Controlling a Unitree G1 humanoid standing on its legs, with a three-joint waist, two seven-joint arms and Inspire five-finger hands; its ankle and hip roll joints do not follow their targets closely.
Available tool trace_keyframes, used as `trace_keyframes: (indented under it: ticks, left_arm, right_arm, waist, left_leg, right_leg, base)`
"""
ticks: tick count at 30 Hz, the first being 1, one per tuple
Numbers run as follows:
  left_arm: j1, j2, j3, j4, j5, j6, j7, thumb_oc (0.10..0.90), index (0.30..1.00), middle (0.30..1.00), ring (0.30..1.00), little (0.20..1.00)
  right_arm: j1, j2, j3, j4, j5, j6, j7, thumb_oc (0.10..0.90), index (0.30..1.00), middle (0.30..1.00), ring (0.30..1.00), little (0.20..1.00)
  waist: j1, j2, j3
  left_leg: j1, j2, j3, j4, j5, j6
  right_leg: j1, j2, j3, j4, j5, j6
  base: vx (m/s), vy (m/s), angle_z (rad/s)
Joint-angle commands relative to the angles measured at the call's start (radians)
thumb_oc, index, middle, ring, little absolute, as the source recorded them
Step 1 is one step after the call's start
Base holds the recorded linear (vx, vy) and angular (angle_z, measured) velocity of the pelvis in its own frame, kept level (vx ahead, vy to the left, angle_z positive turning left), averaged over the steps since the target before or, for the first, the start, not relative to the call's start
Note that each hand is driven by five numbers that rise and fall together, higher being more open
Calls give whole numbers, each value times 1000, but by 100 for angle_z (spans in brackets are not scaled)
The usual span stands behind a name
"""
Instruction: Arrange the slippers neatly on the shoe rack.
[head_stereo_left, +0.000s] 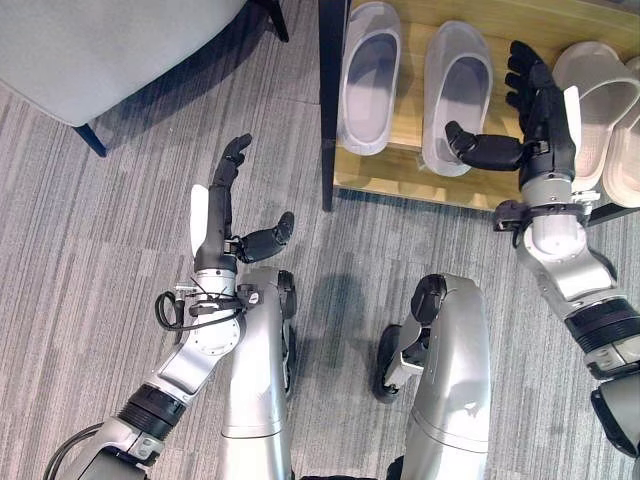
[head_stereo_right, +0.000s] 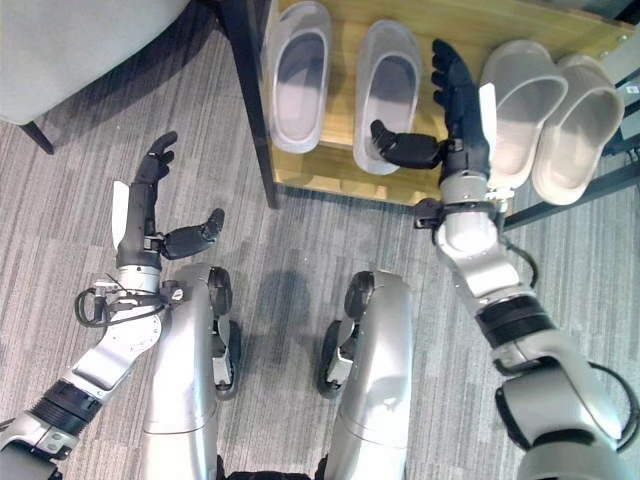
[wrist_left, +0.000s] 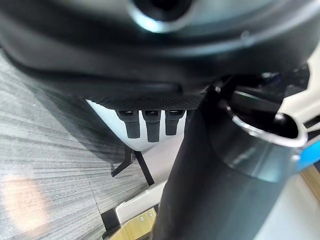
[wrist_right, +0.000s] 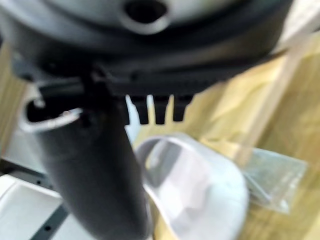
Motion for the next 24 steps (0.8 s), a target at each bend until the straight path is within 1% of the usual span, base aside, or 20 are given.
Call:
trace_keyframes:
  ticks: [1,6,12,13,14,20,24]
  left_arm:
    - [33,-36,-41,-33,62,-27,64,800,900,900,900,900]
    - [36,-34,-39,-32,71,-26,68,800,900,900,900,900]
    - [41,-30,-36,-36,73,-26,74,800,900,900,900,900]
    - [42,-30,-38,-38,74,-25,73,800,900,900,900,900]
    - [42,-30,-38,-38,74,-26,73,800,900,900,900,900]
    - [39,-25,-46,-40,75,-18,66,800,900,900,900,900]
    - [36,-27,-51,-38,75,-16,61,800,900,900,900,900]
  right_arm:
    - [-54,0,-130,-80,-20,-91,-54,800,900,900,900,900]
    - [-40,22,-132,-78,-30,-81,-55,800,900,900,900,900]
    - [-22,51,-133,-72,-9,-83,-48,800,900,900,900,900]
    - [-17,68,-129,-71,15,-86,-37,800,900,900,900,900]
    - [-18,69,-129,-70,17,-87,-35,800,900,900,900,900]
    - [-19,118,-100,-91,135,-103,26,800,900,900,900,900]
    - [-30,128,-73,-107,139,-93,43,800,900,900,900,900]
  waist:
    - [43,-26,-39]
    - [42,-29,-39]
    - [43,-31,-39]
    - [43,-29,-39]
    - [43,-30,-39]
    - [45,-30,-39]
    - [47,-29,-39]
  left_leg:
    - [-17,-17,-67,14,-67,9]
    - [-17,-18,-65,11,-65,9]
    - [-17,-18,-64,12,-65,10]
    - [-17,-18,-63,11,-64,10]
    - [-17,-18,-63,11,-64,9]
    - [-17,-19,-64,9,-60,9]
    - [-17,-20,-63,7,-58,9]
  right_leg:
    - [3,-1,43,41,-49,-25]
    - [3,-1,42,41,-49,-24]
    - [3,-3,41,42,-46,-25]
    - [3,-2,42,43,-45,-25]
    - [3,-2,42,43,-45,-25]
    - [3,4,40,41,-41,-26]
    - [3,3,37,39,-39,-26]
  base:
    - [0,0,0]
    - [0,0,0]
    - [0,0,0]
    - [0,0,0]
    - [0,0,0]
    - [0,0,0]
    - [0,0,0]
